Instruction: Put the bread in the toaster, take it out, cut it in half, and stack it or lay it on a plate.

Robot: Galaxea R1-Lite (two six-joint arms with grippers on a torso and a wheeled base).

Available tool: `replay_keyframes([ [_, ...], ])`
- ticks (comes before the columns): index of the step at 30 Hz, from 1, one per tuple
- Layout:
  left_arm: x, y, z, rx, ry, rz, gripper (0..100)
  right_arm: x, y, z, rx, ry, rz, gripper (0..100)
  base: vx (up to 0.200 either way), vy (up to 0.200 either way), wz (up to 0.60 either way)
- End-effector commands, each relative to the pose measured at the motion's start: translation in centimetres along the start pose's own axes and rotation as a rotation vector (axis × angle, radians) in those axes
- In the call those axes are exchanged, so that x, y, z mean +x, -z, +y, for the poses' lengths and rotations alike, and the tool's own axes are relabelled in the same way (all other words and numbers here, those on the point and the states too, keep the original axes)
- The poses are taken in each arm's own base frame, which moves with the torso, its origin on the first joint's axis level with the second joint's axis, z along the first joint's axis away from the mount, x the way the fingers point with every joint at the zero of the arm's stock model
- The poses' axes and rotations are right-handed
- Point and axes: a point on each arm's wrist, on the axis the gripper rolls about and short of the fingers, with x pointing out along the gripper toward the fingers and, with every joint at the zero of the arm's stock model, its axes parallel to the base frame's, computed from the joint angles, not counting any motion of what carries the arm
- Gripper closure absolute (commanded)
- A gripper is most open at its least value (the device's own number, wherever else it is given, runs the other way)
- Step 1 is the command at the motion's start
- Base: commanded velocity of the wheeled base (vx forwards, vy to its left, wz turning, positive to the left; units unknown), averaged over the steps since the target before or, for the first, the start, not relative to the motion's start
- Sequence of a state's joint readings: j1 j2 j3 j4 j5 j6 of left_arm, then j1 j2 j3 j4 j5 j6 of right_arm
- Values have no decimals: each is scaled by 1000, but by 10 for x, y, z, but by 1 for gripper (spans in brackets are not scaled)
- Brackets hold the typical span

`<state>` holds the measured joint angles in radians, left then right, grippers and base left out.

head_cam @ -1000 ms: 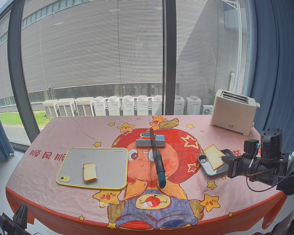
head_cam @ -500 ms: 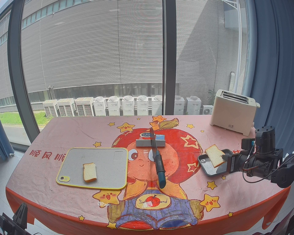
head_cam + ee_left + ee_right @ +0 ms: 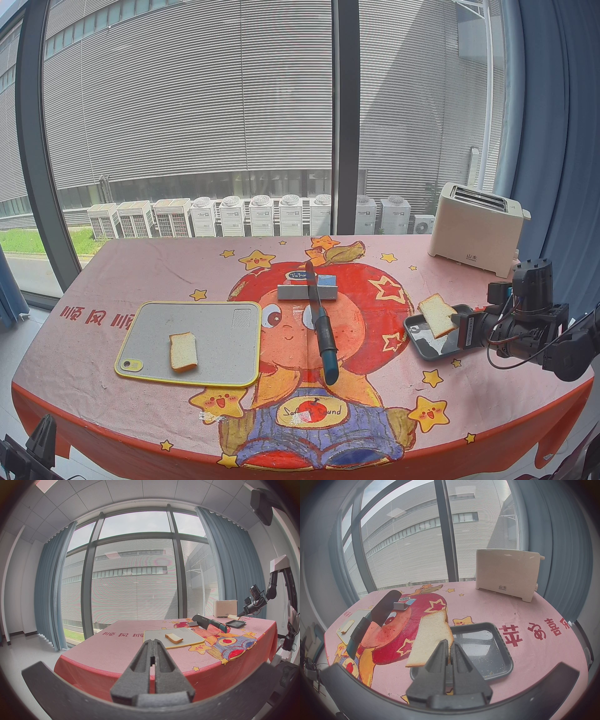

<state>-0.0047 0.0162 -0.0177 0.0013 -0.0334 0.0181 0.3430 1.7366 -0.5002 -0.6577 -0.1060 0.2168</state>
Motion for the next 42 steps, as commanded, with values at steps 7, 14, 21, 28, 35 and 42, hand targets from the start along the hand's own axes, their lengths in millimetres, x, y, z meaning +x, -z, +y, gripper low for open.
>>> replay_keyframes([
  [7,0,5,0,0,0,0,100,11,8,-4,2,19,40,100,0,0,0],
  [14,0,5,0,0,0,-1,100,15,11,-4,1,23,53,100,0,0,0],
  [21,0,5,0,0,0,0,100,16,11,-4,1,23,55,100,0,0,0],
  [28,0,5,0,0,0,-1,100,20,13,-7,2,37,70,100,0,0,0],
  [35,0,5,0,0,0,0,100,20,13,-9,-7,38,70,100,0,0,0],
  [42,0,5,0,0,0,-1,100,21,13,-10,-8,42,71,100,0,0,0],
])
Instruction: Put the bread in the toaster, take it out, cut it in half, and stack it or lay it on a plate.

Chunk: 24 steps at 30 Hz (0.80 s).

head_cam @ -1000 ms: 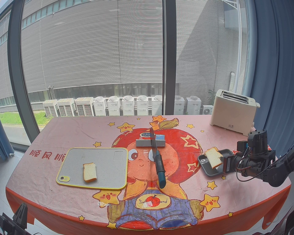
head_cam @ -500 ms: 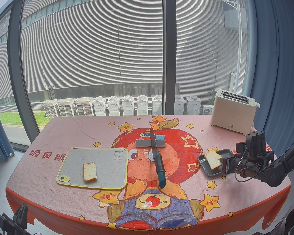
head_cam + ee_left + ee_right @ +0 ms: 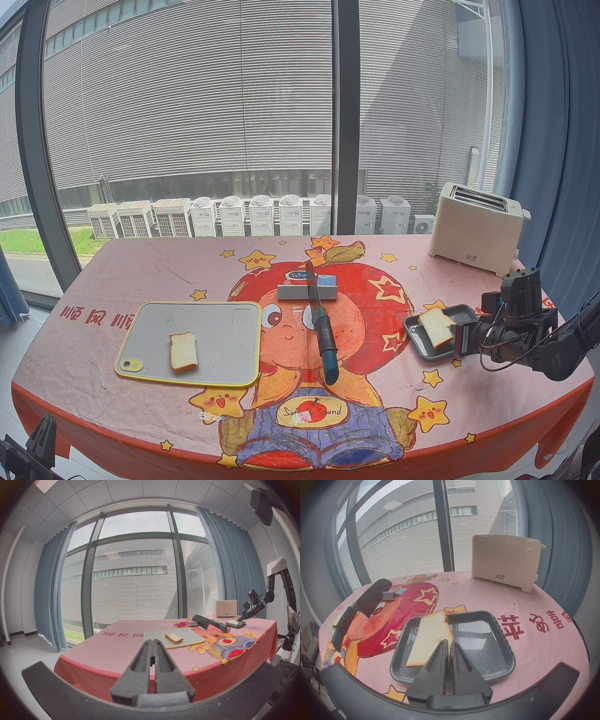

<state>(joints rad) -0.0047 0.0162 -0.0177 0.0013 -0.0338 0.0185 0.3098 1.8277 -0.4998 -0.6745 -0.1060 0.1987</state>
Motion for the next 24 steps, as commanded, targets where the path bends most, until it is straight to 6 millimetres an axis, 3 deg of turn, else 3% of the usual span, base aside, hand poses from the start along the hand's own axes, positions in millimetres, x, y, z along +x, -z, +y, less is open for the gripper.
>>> replay_keyframes([
  [1,0,5,0,0,0,0,100,1,0,0,-1,1,0,100,0,0,0],
  [15,0,5,0,0,0,0,100,0,1,0,-7,1,3,100,0,0,0],
  [16,0,5,0,0,0,0,100,0,1,0,-7,1,3,0,0,0,0],
  [24,0,5,0,0,0,-1,100,-2,-1,1,-4,-4,-10,0,0,0,0],
])
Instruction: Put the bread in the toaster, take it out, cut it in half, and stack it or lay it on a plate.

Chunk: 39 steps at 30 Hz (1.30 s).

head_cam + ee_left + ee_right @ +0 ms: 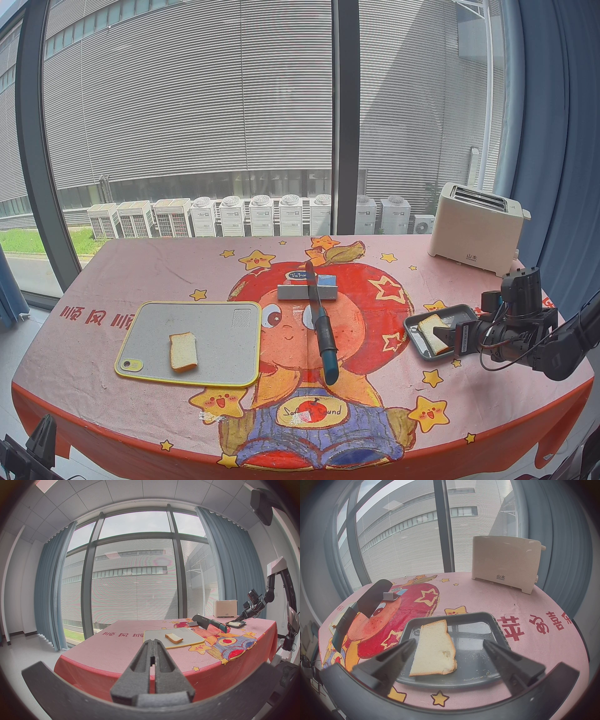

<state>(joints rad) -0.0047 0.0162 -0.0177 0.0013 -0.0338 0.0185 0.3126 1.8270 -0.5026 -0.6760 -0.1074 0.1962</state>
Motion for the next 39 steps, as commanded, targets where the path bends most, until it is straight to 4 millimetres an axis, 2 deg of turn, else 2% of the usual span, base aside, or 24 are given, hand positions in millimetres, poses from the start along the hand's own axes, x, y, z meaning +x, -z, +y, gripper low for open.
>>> replay_keyframes([
  [1,0,5,0,0,0,-1,100,-2,-1,1,-1,-4,-7,0,0,0,0],
  [27,0,5,0,0,0,-1,100,-3,-2,0,0,-3,-12,0,0,0,0],
  [39,0,5,0,0,0,0,100,-15,-2,-2,-60,-12,-69,0,0,0,0],
])
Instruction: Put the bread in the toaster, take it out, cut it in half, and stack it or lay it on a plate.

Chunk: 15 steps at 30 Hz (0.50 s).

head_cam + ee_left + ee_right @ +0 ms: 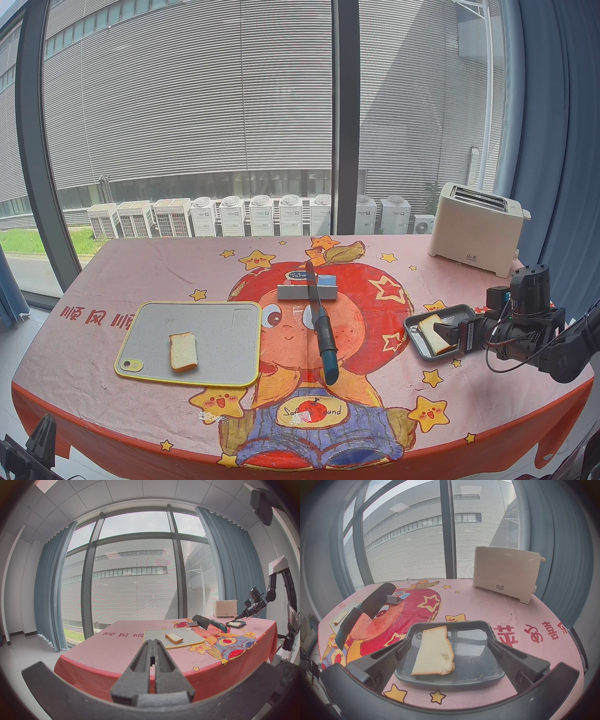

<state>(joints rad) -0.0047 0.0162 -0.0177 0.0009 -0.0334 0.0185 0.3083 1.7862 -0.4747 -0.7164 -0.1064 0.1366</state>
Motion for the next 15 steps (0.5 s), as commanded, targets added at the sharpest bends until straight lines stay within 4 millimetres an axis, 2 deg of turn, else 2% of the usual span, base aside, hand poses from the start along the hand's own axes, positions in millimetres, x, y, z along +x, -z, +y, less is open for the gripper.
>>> replay_keyframes([
  [1,0,5,0,0,0,1,100,-5,2,-1,-17,-5,-25,0,0,0,0],
  [15,0,5,0,0,0,1,100,-10,2,-1,-59,-39,-85,0,0,0,0],
])
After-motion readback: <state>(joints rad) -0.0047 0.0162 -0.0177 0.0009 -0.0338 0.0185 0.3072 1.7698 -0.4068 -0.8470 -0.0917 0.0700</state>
